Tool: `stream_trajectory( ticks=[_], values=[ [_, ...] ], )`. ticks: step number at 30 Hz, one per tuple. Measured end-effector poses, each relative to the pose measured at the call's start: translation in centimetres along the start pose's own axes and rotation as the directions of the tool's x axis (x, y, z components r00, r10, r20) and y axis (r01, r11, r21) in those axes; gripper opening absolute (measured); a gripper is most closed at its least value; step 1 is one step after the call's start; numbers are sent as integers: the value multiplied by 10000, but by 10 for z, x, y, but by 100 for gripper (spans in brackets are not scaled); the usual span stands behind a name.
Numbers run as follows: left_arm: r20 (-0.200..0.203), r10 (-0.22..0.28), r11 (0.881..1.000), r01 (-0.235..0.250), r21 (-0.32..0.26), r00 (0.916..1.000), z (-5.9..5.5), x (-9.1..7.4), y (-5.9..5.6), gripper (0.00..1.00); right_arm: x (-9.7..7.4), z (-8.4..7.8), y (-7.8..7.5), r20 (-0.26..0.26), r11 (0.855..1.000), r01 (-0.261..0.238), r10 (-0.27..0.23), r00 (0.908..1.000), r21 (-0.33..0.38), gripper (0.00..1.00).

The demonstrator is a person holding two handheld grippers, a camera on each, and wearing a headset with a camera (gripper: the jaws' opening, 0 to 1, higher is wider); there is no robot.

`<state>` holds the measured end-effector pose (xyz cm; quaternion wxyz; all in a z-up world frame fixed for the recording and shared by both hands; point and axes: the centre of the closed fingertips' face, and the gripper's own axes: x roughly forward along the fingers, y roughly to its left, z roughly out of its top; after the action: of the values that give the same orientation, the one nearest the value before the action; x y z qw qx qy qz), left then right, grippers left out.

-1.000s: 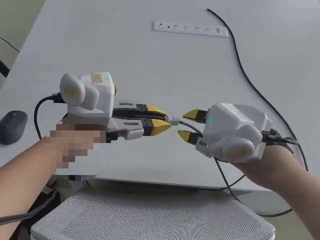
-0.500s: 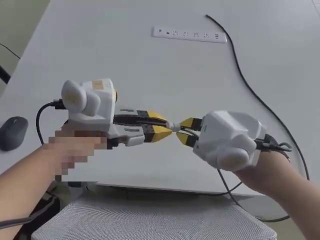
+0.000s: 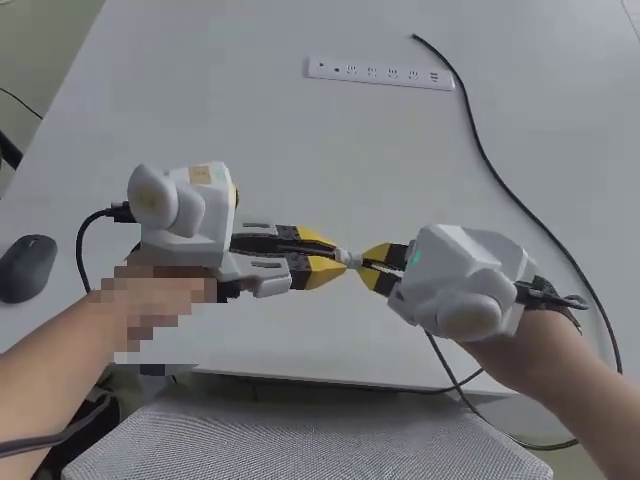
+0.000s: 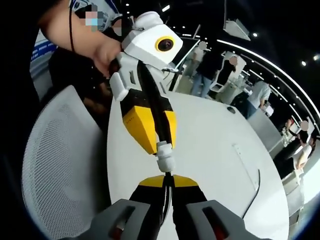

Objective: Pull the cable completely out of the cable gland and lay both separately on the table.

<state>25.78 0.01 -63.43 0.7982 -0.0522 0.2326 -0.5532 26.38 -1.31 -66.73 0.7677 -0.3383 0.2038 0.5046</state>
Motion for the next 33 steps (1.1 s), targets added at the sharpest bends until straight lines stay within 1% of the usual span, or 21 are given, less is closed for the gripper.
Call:
stream_trajectory(
  ticks=[2, 4, 6, 8, 10, 12, 16, 20, 23, 24, 27, 29, 30, 33],
  values=[
    [61, 18, 10000, -18, -42, 10000, 1, 0, 0, 15, -1, -5, -3, -67, 9995, 81, -79, 9999, 310, 0],
    [108, 29, 10000, -29, -65, 9999, 2, -1, 1, 15, -3, -14, -5, -239, 9985, 128, -116, 9996, 541, 0],
    [89, 43, 10000, -42, -57, 10000, 2, -1, 1, 15, -5, -23, -7, -381, 9947, 170, -132, 9992, 1013, 0],
    [107, 49, 10000, -48, -50, 9999, 2, -2, 1, 15, -6, -32, -8, -487, 9918, 208, -148, 9987, 1259, 0],
    [99, 49, 10000, -49, -66, 9999, 2, -2, 1, 15, -7, -42, -5, -677, 9854, 154, -39, 9977, 1694, 0],
    [74, 33, 10000, -32, -77, 10000, 1, -1, 0, 15, -7, -50, -3, -832, 9803, 80, 86, 9965, 1971, 0],
    [47, 41, 9999, -40, -99, 10000, -1, -2, -1, 15, -9, -61, 2, -1043, 9720, 65, 186, 9944, 2350, 0],
    [55, 63, 9999, -62, -116, 10000, -1, -3, -2, 15, -9, -70, 5, -1182, 9655, 92, 224, 9927, 2602, 0],
    [8, 83, 9999, -82, -116, 10000, -3, -4, -2, 15, -9, -76, 8, -1308, 9653, 95, 256, 9911, 2609, 0],
    [18, 90, 9999, -90, -120, 10000, -3, -4, -2, 15, -10, -78, 9, -1359, 9630, 96, 281, 9903, 2692, 0],
    [94, 147, 9998, -145, -155, 9998, -3, -5, -2, 15, -10, -81, 11, -1400, 9622, 72, 322, 9896, 2723, 0],
    [139, 183, 9997, -180, -192, 9997, -3, -6, -2, 15, -9, -84, 13, -1464, 9645, 54, 345, 9886, 2639, 0],
    [188, 168, 9996, -164, -224, 9997, -3, -6, -2, 15, -9, -89, 13, -1628, 9664, 74, 358, 9860, 2569, 0],
    [187, 203, 9995, -198, -247, 9996, -5, -7, -3, 15, -9, -89, 13, -1627, 9689, 72, 342, 9861, 2472, 0]
  ],
)
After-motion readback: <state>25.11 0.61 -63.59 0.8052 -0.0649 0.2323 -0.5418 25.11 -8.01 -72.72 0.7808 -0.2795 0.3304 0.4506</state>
